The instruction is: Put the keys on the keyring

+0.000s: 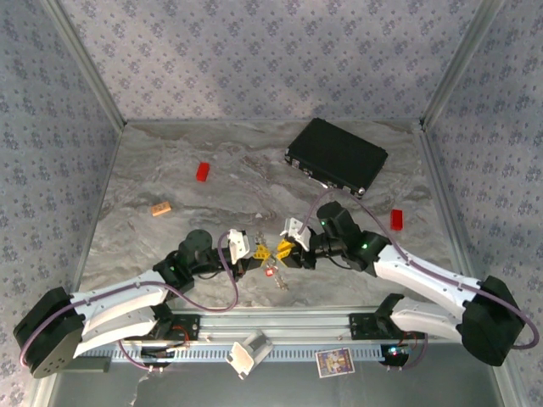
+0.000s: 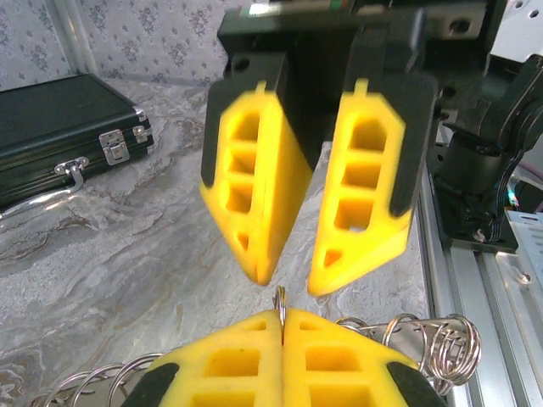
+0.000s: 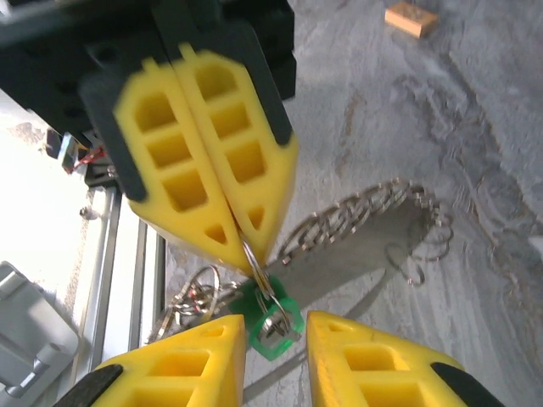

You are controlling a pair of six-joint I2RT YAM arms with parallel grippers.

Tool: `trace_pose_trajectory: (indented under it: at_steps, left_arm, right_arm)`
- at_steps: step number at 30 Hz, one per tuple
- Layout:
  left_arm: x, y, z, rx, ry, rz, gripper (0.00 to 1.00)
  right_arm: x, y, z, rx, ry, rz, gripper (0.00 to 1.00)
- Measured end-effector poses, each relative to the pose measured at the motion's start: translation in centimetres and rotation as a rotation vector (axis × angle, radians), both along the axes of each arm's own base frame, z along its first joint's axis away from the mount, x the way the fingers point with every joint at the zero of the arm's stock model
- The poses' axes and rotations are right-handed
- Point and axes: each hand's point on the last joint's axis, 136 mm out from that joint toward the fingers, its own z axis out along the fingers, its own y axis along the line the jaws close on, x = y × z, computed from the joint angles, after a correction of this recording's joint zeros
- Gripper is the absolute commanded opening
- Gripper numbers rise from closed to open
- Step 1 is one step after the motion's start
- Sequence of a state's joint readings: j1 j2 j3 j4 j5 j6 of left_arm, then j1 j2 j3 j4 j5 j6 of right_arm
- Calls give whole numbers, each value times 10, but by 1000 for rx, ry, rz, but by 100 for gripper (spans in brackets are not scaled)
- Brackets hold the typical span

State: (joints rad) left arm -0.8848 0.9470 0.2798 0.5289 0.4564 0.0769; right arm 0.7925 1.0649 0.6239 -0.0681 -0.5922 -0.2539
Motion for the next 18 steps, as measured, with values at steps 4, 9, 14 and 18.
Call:
trace_pose_trajectory:
  at_steps: [4, 9, 14, 18]
  left_arm:
    - [0, 0, 1, -4, -3, 0, 0]
    - [1, -1, 4, -15, -12, -1, 0]
    - [0, -1, 6, -22, -17, -4, 0]
    - [1, -1, 6, -23, -17, -2, 0]
  right_arm:
    - [0, 4, 6, 29, -14, 14, 24]
    - [-1, 10, 0, 24, 7, 27, 18]
    - [-1, 12, -1, 26, 12, 31, 7]
    - [-1, 13, -1, 30, 16, 31, 0]
